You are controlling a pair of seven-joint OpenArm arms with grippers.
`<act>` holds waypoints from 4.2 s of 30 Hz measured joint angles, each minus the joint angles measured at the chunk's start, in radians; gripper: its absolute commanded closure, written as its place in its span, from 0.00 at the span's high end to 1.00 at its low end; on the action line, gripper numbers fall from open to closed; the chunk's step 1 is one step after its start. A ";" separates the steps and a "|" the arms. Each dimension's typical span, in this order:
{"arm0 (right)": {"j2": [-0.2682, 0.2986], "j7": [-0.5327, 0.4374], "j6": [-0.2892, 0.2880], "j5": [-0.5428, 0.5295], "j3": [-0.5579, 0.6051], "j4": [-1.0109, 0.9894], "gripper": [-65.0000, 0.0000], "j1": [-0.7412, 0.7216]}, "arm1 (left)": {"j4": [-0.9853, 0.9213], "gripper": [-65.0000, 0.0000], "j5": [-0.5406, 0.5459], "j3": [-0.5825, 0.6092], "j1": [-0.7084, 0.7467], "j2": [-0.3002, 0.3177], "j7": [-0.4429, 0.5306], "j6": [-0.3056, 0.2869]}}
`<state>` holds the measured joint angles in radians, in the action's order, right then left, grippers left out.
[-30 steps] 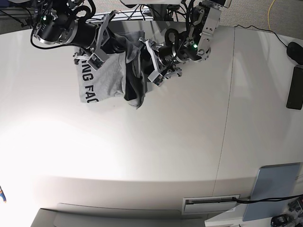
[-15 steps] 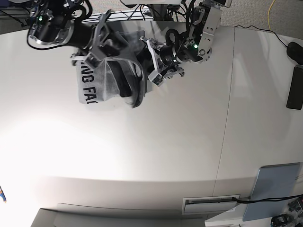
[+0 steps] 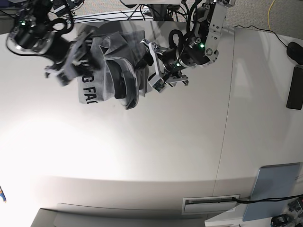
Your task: Fold the T-shirt properly
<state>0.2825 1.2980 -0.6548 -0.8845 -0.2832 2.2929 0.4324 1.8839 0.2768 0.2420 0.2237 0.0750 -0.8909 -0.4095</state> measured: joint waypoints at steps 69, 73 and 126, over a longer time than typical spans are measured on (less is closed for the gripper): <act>0.003 -0.004 -0.042 -0.060 0.415 0.022 0.27 -0.031 | -0.001 0.52 -0.024 -0.362 0.039 0.081 0.000 0.023; 0.003 -0.003 -0.042 -0.060 0.415 0.022 0.27 -0.031 | -0.001 0.52 -0.024 -0.362 0.039 0.081 0.000 0.023; 0.079 -0.143 0.101 0.584 0.296 -0.544 0.00 -0.426 | -0.291 0.00 0.128 -0.011 -0.043 0.052 -0.005 -0.167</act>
<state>0.3618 1.1549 -0.5537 -0.3000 0.0128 1.7485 0.0063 1.5932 0.4046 0.2306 0.1810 0.1272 -0.8955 -0.5766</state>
